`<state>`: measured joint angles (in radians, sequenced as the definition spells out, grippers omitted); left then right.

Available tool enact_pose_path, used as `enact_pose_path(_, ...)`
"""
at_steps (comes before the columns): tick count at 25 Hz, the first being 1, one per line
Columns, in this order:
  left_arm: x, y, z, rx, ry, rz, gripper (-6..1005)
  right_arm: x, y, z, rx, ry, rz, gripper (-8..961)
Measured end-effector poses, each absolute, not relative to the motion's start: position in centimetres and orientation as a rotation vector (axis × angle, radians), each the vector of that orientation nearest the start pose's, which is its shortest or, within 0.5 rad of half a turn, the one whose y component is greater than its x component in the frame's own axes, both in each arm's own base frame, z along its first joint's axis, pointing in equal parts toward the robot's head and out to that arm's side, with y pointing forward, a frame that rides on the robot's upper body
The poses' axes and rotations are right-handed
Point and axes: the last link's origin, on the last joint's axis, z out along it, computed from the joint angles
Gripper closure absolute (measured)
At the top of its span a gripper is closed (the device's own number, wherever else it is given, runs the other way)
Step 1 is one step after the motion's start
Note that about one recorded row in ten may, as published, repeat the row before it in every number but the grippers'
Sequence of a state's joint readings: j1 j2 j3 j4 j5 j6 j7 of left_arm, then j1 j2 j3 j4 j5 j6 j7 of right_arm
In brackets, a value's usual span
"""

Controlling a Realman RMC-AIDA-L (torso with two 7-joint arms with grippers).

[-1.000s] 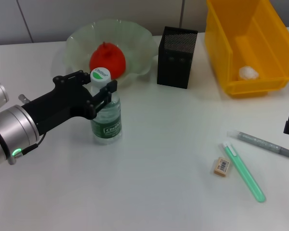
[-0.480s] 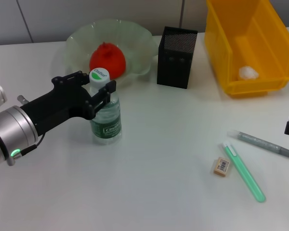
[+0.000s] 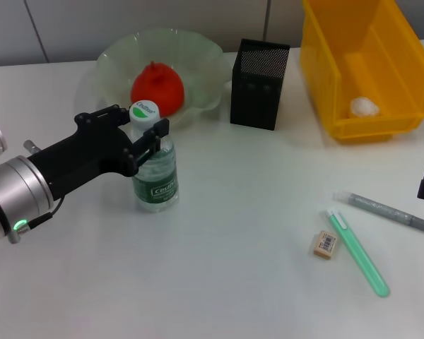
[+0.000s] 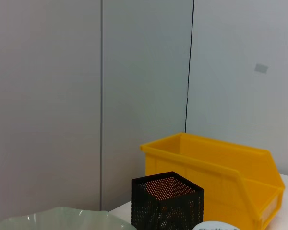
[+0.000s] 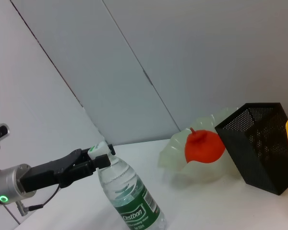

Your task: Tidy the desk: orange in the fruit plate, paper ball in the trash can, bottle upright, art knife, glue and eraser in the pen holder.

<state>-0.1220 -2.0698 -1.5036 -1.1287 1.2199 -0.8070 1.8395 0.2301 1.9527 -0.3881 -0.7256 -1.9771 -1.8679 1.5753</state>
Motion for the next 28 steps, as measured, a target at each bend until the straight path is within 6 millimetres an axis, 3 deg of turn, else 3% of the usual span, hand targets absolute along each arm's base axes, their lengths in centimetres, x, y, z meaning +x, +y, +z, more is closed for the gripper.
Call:
enact_pose_path(7,-22.4,31.7,-3.3,-2.37,-0.483,-0.685,447,35.0,22.9,10.1,-2.395,1.064,0.896,477)
enact_pose_path(13,-22.2,31.6,-3.0,-2.365,-0.479,-0.701,231,35.0,22.8,10.1,-2.4,1.065,0.901,478)
enact_pose_path(28,-20.5,31.8,-1.0,-2.337,-0.43,-0.828,236,35.0,22.7,10.1,-2.398,1.067,0.9,480)
